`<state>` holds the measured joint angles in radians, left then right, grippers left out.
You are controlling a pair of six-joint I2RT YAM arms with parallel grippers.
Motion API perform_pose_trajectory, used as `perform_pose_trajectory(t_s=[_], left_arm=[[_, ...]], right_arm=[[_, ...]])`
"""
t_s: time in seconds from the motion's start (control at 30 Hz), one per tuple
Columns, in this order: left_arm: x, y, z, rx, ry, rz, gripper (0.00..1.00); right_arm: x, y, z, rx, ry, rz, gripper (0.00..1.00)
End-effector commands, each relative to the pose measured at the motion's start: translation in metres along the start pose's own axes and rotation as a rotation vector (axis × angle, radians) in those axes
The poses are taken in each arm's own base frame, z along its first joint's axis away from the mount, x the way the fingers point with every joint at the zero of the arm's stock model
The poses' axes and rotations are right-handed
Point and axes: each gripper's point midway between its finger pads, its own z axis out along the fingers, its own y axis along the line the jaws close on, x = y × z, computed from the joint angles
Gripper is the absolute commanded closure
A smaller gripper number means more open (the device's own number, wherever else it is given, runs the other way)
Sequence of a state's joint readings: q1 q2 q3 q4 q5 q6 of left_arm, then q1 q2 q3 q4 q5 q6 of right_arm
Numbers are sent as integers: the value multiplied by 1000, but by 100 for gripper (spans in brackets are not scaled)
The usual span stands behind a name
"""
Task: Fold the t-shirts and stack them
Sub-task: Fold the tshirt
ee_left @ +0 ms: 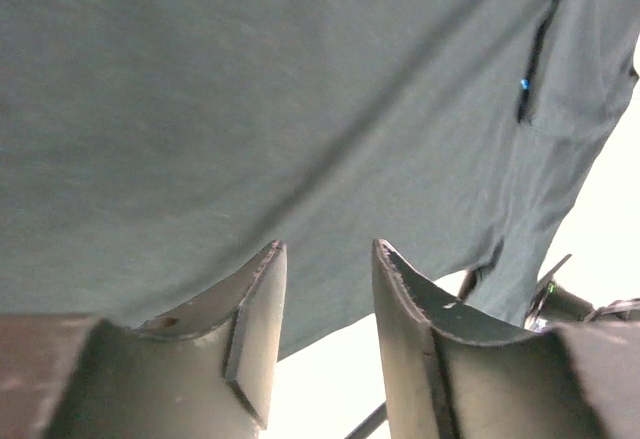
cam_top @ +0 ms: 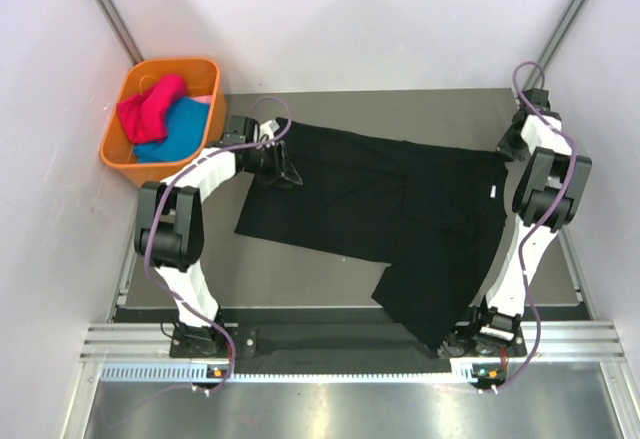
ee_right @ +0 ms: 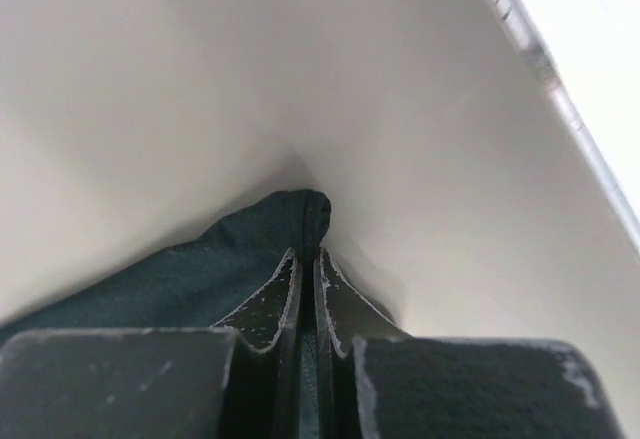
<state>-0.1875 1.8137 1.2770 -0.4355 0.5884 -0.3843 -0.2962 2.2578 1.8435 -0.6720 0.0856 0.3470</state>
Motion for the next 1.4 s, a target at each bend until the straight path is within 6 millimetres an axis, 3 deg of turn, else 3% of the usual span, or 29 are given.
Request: perform_pose_trajectory(t_s=[0.0, 0.03, 0.07, 0.13, 0.17, 0.23, 0.3, 0.33, 0.37, 0.43, 0.47, 0.5, 0.6, 0.67, 0.93, 1.37], left_arm=[[-36, 4, -1, 4, -63, -3, 53], [-35, 13, 5, -27, -43, -20, 52], [-53, 9, 3, -38, -79, -1, 51], [-65, 22, 11, -104, -91, -21, 50], [-83, 18, 8, -118, -132, -3, 50], [-98, 33, 17, -183, -159, -10, 49], [-130, 28, 13, -206, -219, 20, 49], [-140, 44, 19, -273, -243, 17, 48], [-162, 41, 13, -299, -299, 39, 48], [-184, 62, 12, -404, -366, 48, 45], [-201, 60, 7, -419, -404, 66, 45], [-202, 74, 17, -449, -392, 60, 45], [-211, 101, 22, -472, -416, 13, 45], [-213, 109, 29, -473, -420, 18, 47], [-238, 106, 56, -354, -556, 61, 50], [-240, 117, 96, -254, -625, -36, 55]], right_arm=[[-58, 5, -10, 34, -201, 55, 100], [-61, 8, -11, 21, -206, 53, 100], [-64, 11, -11, 9, -213, 55, 100], [-75, 18, -15, -24, -239, 42, 100], [-77, 21, -15, -31, -244, 33, 100], [-87, 29, -18, -60, -266, 3, 100], [-89, 30, -16, -67, -270, -24, 100], [-91, 33, -15, -74, -274, -30, 100], [-91, 33, -13, -74, -273, -35, 100], [-89, 35, -10, -84, -266, -38, 100], [-89, 37, -8, -92, -265, -38, 100], [-86, 37, -6, -98, -257, -35, 100], [-85, 43, -3, -132, -255, -25, 100], [-86, 46, -4, -146, -261, -13, 100], [-92, 53, -9, -181, -277, -17, 100], [-89, 51, -5, -181, -264, -32, 100]])
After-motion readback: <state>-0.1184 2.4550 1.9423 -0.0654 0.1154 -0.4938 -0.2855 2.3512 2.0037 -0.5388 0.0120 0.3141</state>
